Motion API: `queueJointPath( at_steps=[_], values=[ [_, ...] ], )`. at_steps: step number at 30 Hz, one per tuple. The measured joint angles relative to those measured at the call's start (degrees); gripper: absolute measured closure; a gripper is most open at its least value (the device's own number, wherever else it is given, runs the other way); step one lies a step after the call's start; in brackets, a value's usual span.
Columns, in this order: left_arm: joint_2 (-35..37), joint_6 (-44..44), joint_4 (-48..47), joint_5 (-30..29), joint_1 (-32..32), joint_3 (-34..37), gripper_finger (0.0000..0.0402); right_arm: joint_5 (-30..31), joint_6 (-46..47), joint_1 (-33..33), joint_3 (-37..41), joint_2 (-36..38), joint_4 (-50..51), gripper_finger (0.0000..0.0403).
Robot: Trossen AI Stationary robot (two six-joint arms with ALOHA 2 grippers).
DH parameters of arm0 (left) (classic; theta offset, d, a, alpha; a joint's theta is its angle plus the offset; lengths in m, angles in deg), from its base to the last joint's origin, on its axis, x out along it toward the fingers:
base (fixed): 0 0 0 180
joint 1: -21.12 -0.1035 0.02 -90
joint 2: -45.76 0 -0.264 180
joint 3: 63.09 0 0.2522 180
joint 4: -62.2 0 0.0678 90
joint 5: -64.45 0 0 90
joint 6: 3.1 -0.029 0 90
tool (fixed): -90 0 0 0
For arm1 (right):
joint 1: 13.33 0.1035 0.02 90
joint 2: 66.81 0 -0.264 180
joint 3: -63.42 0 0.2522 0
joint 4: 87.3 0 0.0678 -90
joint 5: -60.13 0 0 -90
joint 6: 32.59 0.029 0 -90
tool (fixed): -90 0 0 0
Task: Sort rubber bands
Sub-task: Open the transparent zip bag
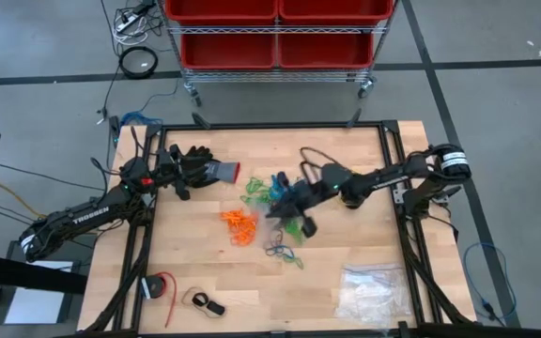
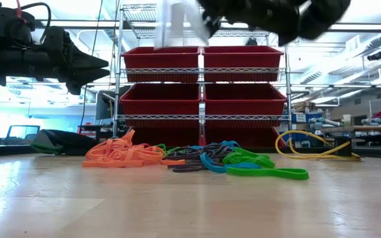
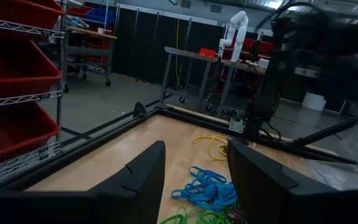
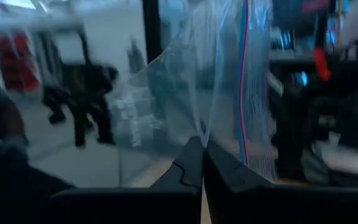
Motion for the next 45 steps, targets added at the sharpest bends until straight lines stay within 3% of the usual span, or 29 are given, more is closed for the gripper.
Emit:
queueJointPath(
  at_steps=[3,7,23,40,45],
  values=[
    [-0.02,0.0,-0.01,-0.01,0.01,0.0,0.022,-4.08,3.31,-2.07,4.65,0.0,-12.57,0.0403],
    [-0.01,-0.02,0.0,0.0,0.0,0.02,0.022,-6.03,5.57,-2.89,7.81,0.0,-19.96,0.0403],
    [0.0,-0.02,0.01,0.01,0.01,0.02,0.022,-7.1,3.92,2.42,8.56,0.0,-20.33,0.0403],
    [-0.02,-0.04,7.73,-1.45,0.01,0.02,0.022,-6.63,7.74,-1.97,8.56,0.0,-20.65,0.0403],
    [0.0,6.58,8.53,-0.06,0.03,-0.05,0.022,-6.63,7.85,-2.76,8.56,0.0,-20.64,0.0403]
  ],
)
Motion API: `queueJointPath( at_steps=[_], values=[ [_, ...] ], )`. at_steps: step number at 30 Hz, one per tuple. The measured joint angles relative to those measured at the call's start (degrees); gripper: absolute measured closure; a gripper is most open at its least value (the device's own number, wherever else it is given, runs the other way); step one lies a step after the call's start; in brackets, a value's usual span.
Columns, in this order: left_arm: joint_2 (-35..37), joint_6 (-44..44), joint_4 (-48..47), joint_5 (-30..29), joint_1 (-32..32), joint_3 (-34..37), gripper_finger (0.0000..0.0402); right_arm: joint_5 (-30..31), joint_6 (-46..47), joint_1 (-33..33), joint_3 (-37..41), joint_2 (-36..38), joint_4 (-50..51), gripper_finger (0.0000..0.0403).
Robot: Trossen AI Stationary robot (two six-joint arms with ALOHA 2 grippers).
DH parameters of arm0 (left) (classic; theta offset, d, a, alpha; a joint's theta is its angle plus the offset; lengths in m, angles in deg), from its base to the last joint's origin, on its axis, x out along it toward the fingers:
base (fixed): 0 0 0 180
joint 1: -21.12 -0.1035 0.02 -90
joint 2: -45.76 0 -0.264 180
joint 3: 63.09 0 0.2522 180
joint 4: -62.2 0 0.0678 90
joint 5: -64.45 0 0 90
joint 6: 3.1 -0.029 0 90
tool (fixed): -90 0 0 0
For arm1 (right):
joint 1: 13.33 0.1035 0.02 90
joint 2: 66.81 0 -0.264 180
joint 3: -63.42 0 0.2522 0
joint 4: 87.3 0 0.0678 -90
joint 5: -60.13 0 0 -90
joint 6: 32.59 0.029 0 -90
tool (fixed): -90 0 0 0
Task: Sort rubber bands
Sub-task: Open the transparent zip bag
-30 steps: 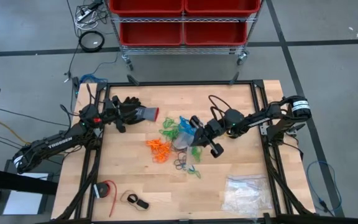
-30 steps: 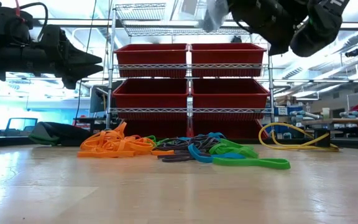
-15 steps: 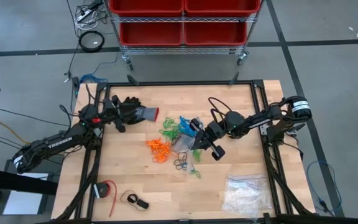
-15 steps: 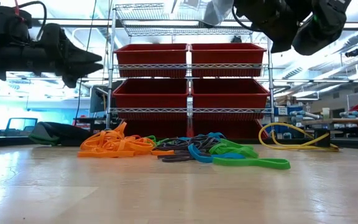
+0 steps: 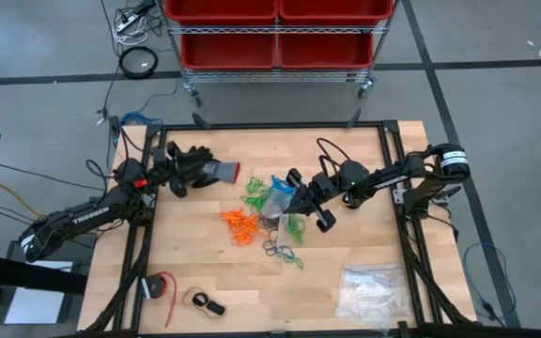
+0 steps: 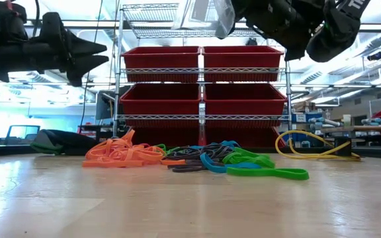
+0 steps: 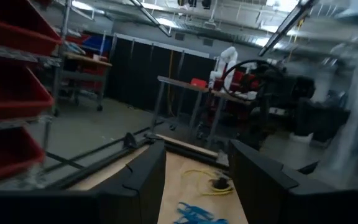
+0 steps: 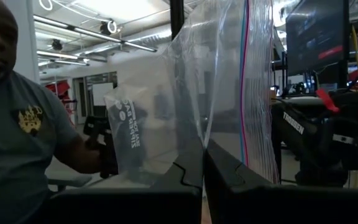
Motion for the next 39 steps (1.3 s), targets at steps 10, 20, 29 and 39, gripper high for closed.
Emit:
queueJointPath(
  at_steps=[10,20,29,39],
  values=[
    [-1.82,8.63,0.38,0.51,0.74,-1.53,0.022,0.0,0.02,-0.29,0.0,0.0,-0.08,0.0403],
    [-2.99,12.28,5.4,0.78,0.83,-1.68,0.022,-0.5,0.21,-0.29,0.0,0.0,0.01,0.0403],
    [-3.97,16.37,5.01,1.34,0.84,-1.81,0.022,-0.57,-1.66,-0.24,0.0,0.0,0.03,0.0403],
    [-20.59,16.1,14.75,1.13,11.5,-4.9,0.022,-1.98,-8.43,-2.0,-5.61,0.0,3.31,0.0403]
  ],
)
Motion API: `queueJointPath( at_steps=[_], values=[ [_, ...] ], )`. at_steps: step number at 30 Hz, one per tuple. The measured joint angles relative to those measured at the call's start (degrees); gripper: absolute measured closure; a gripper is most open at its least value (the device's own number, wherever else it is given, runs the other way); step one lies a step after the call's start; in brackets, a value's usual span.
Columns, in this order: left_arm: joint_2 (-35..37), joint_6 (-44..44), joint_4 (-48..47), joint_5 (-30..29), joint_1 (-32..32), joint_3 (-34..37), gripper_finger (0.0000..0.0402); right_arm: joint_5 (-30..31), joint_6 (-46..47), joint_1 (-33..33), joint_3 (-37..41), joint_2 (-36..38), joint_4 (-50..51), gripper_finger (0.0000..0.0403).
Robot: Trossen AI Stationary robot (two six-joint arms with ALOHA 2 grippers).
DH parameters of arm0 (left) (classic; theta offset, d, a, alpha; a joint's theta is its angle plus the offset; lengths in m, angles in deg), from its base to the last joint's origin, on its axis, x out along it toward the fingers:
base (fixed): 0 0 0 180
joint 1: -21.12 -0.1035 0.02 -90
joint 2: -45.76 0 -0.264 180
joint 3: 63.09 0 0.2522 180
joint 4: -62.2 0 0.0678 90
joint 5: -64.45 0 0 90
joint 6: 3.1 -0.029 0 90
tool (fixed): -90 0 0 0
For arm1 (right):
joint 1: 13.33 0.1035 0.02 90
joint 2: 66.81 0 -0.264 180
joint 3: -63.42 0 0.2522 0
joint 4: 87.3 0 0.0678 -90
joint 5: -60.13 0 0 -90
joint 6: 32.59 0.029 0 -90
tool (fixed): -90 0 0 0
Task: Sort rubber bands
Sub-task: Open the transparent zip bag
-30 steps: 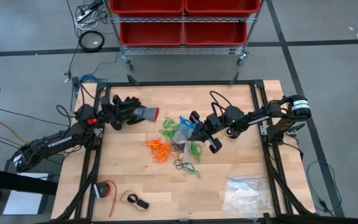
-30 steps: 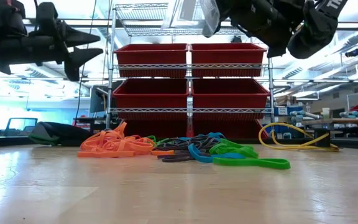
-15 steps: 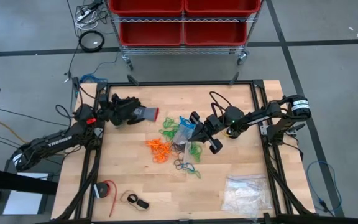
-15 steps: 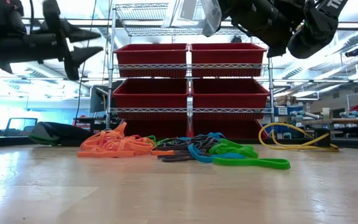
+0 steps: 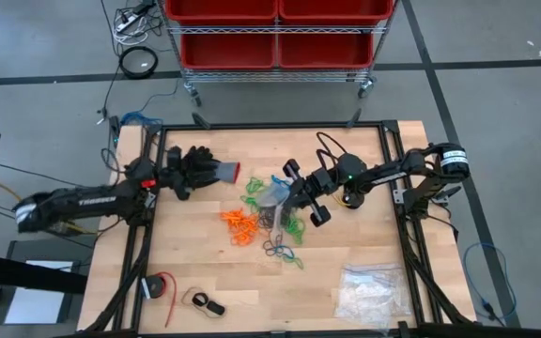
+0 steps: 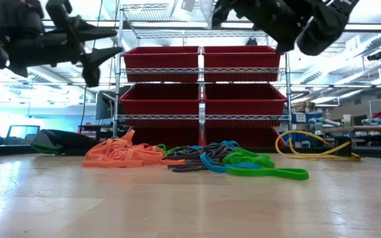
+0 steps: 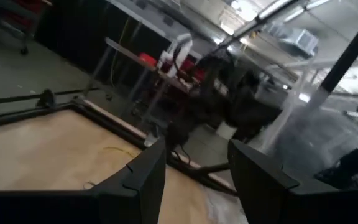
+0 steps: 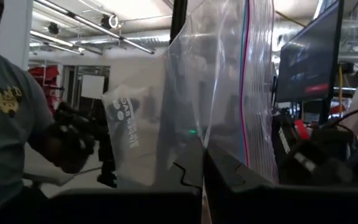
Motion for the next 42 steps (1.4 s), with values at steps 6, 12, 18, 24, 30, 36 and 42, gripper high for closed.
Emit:
queueJointPath(
  at_steps=[6,12,18,24,30,36,42],
  values=[
    [-13.55,-0.12,14.33,1.29,4.86,-2.96,0.022,-0.39,-2.7,-0.17,-3.08,0.0,4.87,0.0403],
    [-25.39,0.09,25.53,2.48,9.32,-6.99,0.022,-0.38,-3.6,-0.17,-3.96,0.0,4.77,0.0403],
    [-34.65,-0.76,34.46,4.63,12.61,-12.28,0.022,-0.18,-3.59,-0.12,-3.97,0.0,4.72,0.0403],
    [-41.88,-1.93,34.3,5.39,14.97,-17.86,0.022,-0.11,-3.58,-0.12,-3.97,0.0,4.67,0.0403],
    [-48.05,-2.1,37.02,7.93,17.26,-22.77,0.022,0.54,-3.49,-0.12,-3.97,0.0,4.29,0.0403],
    [-49.5,-4.34,36.32,6.16,17.81,-23.71,0.0242,1.42,-3.11,-0.14,-3.97,0.0,4.29,0.0403],
    [-49.5,-6.69,35.88,6.47,17.76,-23.6,0.0382,2.35,-1.24,-0.12,-3.97,0.0,4.79,0.0403]
  ],
)
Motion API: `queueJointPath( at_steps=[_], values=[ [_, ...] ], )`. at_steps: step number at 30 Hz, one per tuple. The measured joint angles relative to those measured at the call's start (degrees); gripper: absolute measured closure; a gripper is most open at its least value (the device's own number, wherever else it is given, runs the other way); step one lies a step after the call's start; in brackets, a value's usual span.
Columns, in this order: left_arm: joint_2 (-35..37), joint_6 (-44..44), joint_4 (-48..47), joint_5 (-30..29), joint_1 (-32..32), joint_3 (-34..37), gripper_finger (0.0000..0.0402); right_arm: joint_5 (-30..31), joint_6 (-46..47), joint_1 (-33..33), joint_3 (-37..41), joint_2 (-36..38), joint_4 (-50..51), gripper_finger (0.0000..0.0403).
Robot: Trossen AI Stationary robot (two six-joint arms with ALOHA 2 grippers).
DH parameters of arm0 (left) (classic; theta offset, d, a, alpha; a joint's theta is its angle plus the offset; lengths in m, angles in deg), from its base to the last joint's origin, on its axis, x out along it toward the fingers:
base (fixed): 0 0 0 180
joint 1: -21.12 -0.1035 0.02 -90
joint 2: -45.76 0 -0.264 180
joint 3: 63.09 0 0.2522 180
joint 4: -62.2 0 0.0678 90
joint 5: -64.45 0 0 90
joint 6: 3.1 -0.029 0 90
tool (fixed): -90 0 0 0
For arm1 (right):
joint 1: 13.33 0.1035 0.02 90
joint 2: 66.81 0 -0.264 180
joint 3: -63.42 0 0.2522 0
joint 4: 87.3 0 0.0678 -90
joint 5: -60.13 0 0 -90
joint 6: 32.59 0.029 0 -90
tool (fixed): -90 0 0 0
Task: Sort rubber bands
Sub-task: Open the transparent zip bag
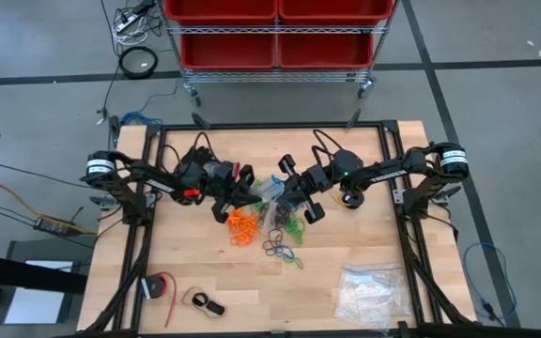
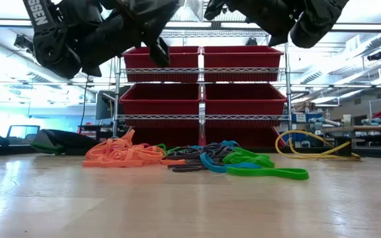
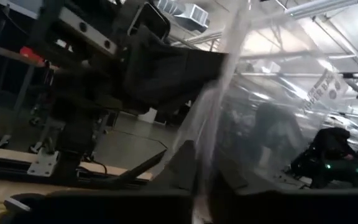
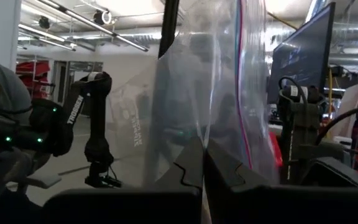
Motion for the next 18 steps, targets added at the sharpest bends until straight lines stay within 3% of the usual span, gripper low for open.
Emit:
queueJointPath(
  at_steps=[8,18],
  values=[
    [0.02,0.81,0.36,4.62,-0.08,0.02,0.0398,6.72,3.95,-0.34,0.0,0.0,10.04,0.038],
    [0.04,6.53,-0.09,11.68,-3.33,3.61,0.04,18.14,8.45,1.44,0.0,0.0,35.23,0.0246]
  ],
)
